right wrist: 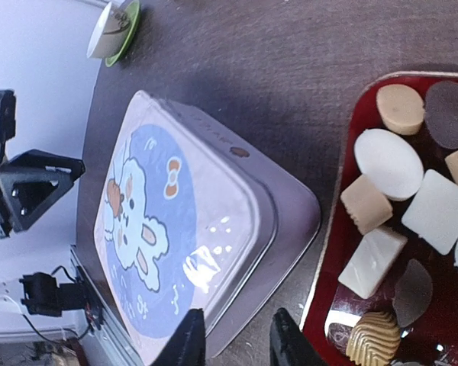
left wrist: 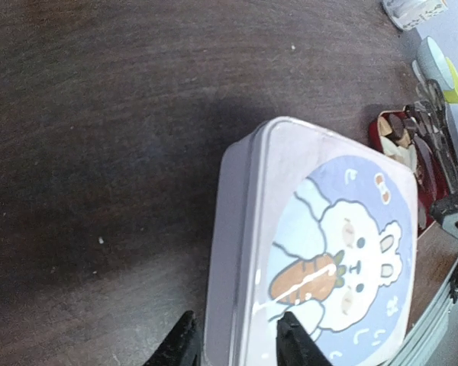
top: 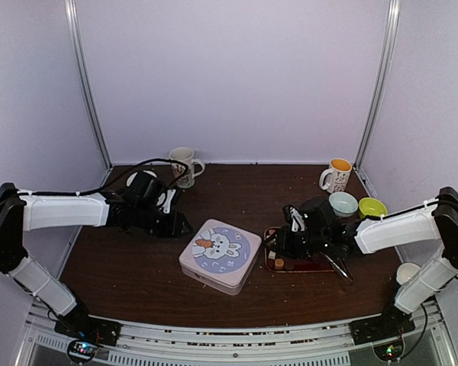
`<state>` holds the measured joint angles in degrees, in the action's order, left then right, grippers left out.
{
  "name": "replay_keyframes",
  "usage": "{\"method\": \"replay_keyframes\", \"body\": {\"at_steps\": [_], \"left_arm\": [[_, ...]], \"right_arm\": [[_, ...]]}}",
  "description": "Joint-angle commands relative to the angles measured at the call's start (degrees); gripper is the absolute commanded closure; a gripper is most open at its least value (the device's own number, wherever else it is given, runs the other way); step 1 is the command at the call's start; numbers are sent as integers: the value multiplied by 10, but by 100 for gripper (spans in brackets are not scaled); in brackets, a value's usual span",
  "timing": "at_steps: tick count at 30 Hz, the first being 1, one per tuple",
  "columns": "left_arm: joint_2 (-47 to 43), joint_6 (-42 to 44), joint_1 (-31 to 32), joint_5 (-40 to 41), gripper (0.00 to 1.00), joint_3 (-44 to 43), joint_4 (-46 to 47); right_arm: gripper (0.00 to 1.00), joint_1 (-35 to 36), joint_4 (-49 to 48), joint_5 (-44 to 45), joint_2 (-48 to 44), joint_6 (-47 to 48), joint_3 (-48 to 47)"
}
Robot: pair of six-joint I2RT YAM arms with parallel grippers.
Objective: Pack the chocolate
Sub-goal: Press the box lid onto the packing box, then adjust the packed packing box at the center of the board.
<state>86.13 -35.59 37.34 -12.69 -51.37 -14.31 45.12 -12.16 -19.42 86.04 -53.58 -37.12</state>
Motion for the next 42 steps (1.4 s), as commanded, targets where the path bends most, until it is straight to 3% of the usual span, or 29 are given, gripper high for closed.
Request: {"method": "replay_keyframes", "body": {"at_steps": [1, 5, 19, 30, 42], "left_arm": [[-26, -3, -18, 36, 69, 38, -12], [-22, 0, -30, 44, 100, 48, -15], [77, -1, -25, -49, 100, 49, 36], [38, -61, 16, -68, 100, 106, 74], [-19, -160, 129, -36, 100, 142, 82]], "right_arm": [[76, 33, 27, 43, -19, 1, 16], [98, 57, 26, 63, -17, -11, 24], [100, 78, 60, 93, 82, -11, -45], [100, 90, 49, 50, 133, 14, -109], [100, 107, 53, 21, 143, 29, -108]]}}
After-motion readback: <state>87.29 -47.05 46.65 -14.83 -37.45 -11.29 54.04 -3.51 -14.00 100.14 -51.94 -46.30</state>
